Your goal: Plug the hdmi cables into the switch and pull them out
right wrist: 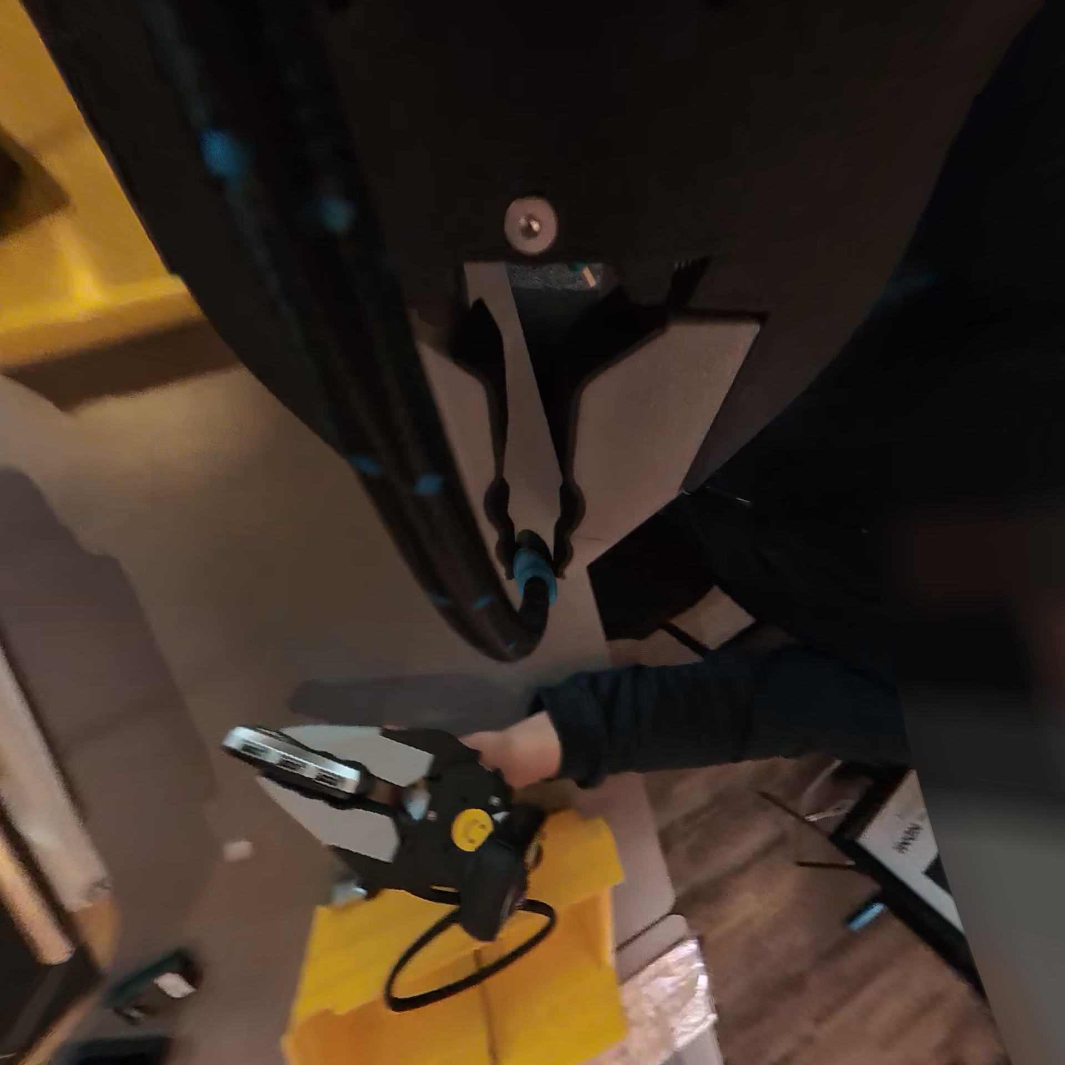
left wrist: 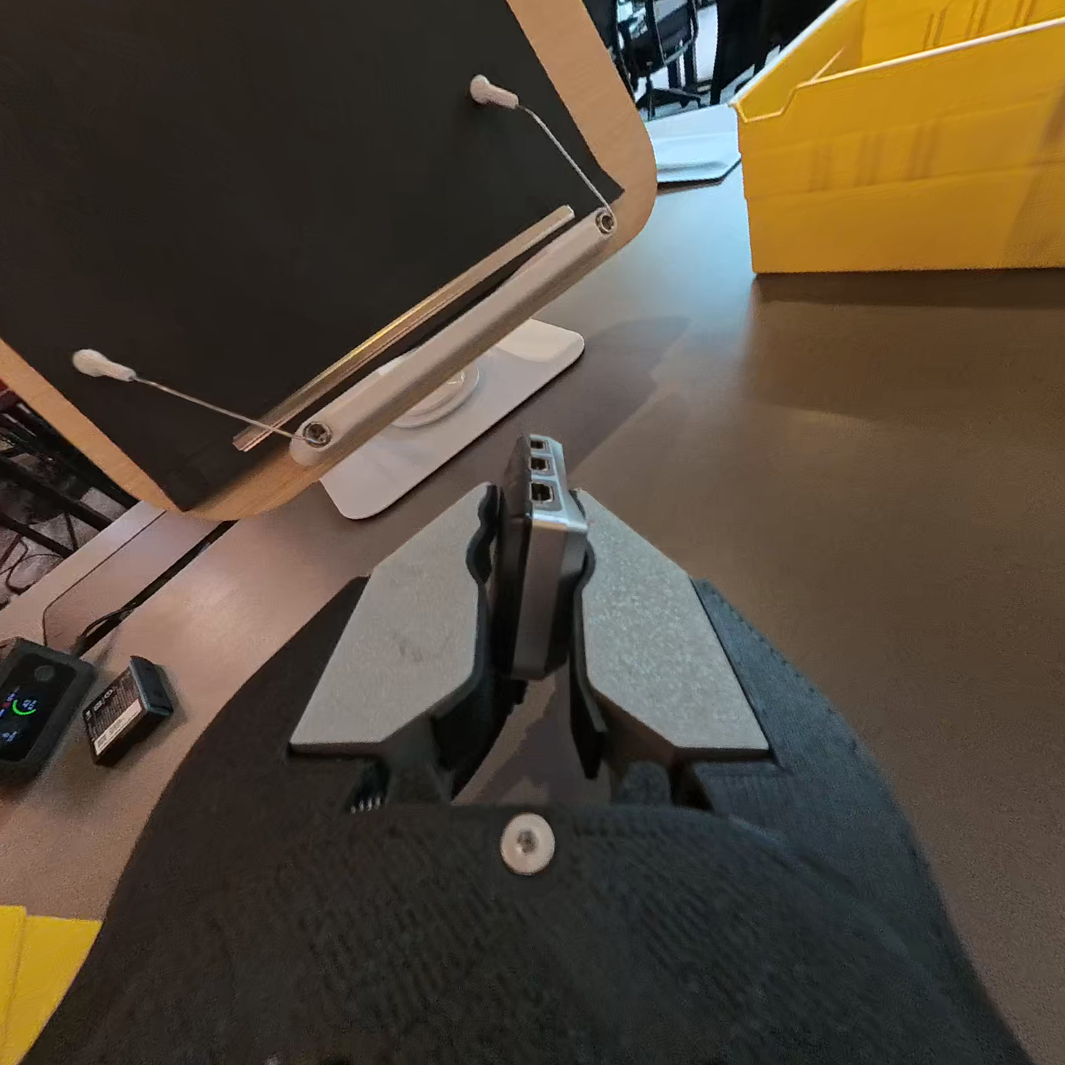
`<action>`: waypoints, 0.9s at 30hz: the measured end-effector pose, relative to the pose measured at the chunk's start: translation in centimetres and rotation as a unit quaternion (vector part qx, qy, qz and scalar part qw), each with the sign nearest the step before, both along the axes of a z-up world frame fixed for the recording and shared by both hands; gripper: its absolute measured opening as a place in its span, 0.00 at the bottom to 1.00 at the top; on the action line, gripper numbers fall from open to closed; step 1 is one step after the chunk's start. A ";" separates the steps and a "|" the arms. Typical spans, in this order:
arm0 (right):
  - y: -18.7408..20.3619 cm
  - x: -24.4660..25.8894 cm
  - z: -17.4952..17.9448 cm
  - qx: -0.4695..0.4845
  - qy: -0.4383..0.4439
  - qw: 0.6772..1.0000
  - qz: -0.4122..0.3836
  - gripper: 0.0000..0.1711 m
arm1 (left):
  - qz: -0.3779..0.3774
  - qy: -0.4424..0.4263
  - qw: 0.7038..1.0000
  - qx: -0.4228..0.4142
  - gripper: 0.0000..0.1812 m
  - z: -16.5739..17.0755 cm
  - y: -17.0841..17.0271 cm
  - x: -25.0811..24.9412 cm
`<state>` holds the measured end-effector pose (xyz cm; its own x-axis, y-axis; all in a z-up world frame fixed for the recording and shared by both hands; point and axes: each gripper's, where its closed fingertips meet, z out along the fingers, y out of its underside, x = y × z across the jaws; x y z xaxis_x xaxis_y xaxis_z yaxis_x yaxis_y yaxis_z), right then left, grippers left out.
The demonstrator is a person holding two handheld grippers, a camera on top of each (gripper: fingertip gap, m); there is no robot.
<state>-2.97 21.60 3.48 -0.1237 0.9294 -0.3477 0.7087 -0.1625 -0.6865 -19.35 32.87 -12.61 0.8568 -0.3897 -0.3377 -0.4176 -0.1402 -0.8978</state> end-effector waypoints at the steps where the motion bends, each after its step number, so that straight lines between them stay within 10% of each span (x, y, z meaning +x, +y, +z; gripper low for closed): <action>1: 1.1 1.2 0.5 0.013 -0.005 1.000 -0.020 0.07 | 0.000 0.004 1.000 0.001 0.12 -0.1 0.0 0.1; 6: 8.1 6.7 -0.1 0.031 -0.050 0.988 -0.146 0.06 | 0.002 0.011 1.000 0.004 0.12 -0.1 0.0 0.0; 16: 11.0 18.8 -17.6 -0.132 -0.346 0.884 -0.284 0.08 | -0.006 0.013 1.000 -0.004 0.12 -0.3 0.0 0.2; 27: 9.6 21.3 -17.1 -0.127 -0.450 0.838 -0.282 0.25 | -0.007 0.018 1.000 -0.012 0.12 -0.7 0.0 0.2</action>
<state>18.29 31.15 -13.66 0.7292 0.6333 -0.2594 0.6816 -0.7059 0.1928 -19.13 32.90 -13.33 0.8386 -0.4104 -0.3583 -0.4517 -0.1562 -0.8784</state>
